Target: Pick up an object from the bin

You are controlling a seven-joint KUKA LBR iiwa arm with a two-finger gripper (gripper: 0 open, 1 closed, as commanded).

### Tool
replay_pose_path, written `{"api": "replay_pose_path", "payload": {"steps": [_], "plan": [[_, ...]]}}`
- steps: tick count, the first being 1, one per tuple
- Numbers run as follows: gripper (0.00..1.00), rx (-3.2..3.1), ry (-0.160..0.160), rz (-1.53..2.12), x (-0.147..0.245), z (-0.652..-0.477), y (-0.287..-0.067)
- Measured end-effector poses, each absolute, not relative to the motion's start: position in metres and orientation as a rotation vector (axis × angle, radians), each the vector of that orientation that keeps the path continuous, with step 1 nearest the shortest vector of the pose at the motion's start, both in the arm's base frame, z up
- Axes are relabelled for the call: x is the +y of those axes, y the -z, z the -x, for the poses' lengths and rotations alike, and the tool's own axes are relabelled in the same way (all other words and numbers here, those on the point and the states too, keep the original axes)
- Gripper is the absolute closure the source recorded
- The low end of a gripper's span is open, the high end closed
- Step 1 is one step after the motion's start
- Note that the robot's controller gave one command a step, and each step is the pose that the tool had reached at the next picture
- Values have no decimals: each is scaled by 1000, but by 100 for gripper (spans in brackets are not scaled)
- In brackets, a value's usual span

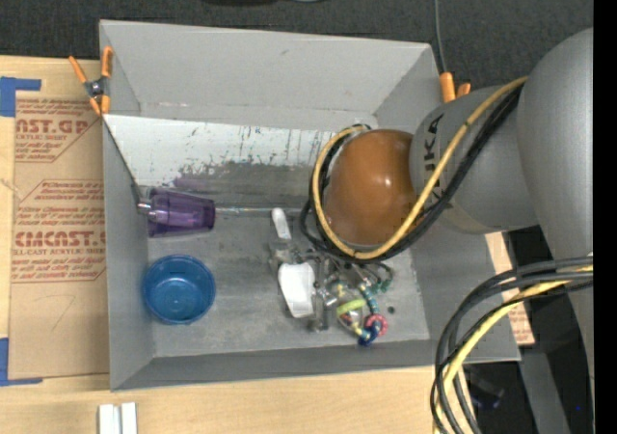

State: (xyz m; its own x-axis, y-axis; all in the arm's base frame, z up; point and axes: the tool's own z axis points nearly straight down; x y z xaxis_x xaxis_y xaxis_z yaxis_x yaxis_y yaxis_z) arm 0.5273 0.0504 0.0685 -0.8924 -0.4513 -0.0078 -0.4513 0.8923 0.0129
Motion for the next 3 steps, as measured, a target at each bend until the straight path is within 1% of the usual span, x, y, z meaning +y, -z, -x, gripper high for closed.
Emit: {"api": "replay_pose_path", "payload": {"steps": [1,2,3], "plan": [[0,3050,-22,738,52,-536,-81],[100,3051,-25,721,43,-528,-71],[100,3051,-25,721,43,-528,-71]]}}
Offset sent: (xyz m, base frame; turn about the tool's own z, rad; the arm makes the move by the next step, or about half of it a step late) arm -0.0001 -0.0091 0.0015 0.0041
